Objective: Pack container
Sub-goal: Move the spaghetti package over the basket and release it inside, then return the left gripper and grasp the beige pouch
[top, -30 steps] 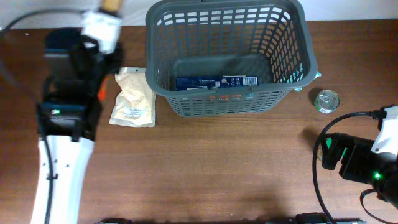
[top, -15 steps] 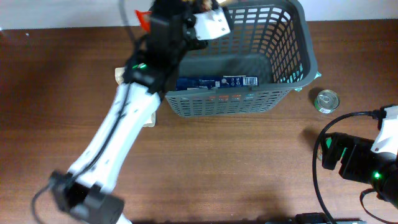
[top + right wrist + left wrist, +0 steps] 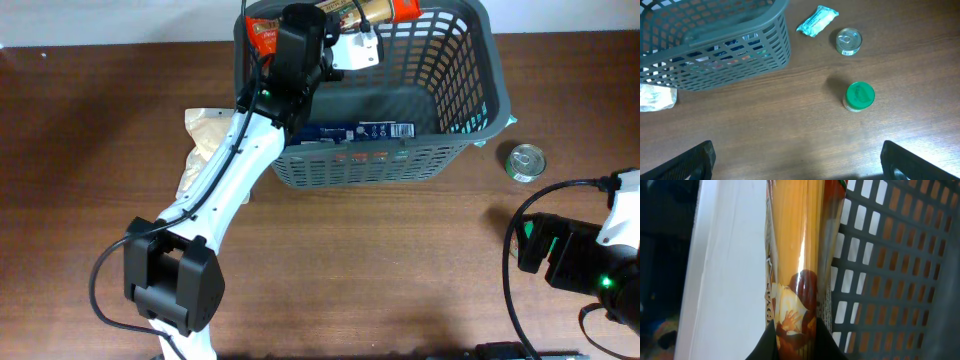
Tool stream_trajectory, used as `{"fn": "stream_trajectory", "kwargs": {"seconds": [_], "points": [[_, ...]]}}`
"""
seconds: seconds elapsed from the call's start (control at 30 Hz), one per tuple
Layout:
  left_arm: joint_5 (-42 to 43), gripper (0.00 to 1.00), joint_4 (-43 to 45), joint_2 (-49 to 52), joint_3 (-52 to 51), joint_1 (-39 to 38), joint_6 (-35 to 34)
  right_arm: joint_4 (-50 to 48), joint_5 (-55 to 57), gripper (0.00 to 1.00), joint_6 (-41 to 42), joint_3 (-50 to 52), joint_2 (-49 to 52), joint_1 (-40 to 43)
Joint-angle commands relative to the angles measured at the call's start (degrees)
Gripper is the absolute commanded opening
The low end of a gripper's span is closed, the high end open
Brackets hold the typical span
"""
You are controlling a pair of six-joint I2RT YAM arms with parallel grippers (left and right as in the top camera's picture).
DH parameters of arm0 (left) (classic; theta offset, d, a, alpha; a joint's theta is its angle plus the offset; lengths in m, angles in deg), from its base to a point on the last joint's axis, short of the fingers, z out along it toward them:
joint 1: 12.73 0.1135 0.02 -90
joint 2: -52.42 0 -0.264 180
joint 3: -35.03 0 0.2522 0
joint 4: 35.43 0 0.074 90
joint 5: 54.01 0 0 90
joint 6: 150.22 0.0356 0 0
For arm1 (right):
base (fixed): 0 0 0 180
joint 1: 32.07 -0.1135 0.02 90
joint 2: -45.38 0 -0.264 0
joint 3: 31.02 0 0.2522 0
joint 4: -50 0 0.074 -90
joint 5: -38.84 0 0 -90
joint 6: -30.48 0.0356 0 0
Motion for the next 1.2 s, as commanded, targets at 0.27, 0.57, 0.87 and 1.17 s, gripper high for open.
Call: {"fn": "stream_trajectory", "kwargs": {"seconds": [0.27, 0.57, 0.87, 1.17], "points": [[6.86, 0.02, -6.97, -1.81, 2.27, -2.23, 1.31, 0.33, 0.74, 0.99, 0.50, 0.20, 0.09, 0.07], [8.15, 0.02, -7.41, -2.10, 2.27, -2.10, -0.20, 0.33, 0.74, 0.99, 0.50, 0.20, 0.09, 0.07], [-3.39, 0.87, -3.43, -16.37, 2.58, -1.64, -25.03, 0.33, 0.74, 0.99, 0.50, 0.20, 0.09, 0.07], [-8.81, 0.99, -37.66, -35.39, 2.21, 18.95, -56.68, 0.33, 0.74, 0.99, 0.50, 0.20, 0.09, 0.07]]}}
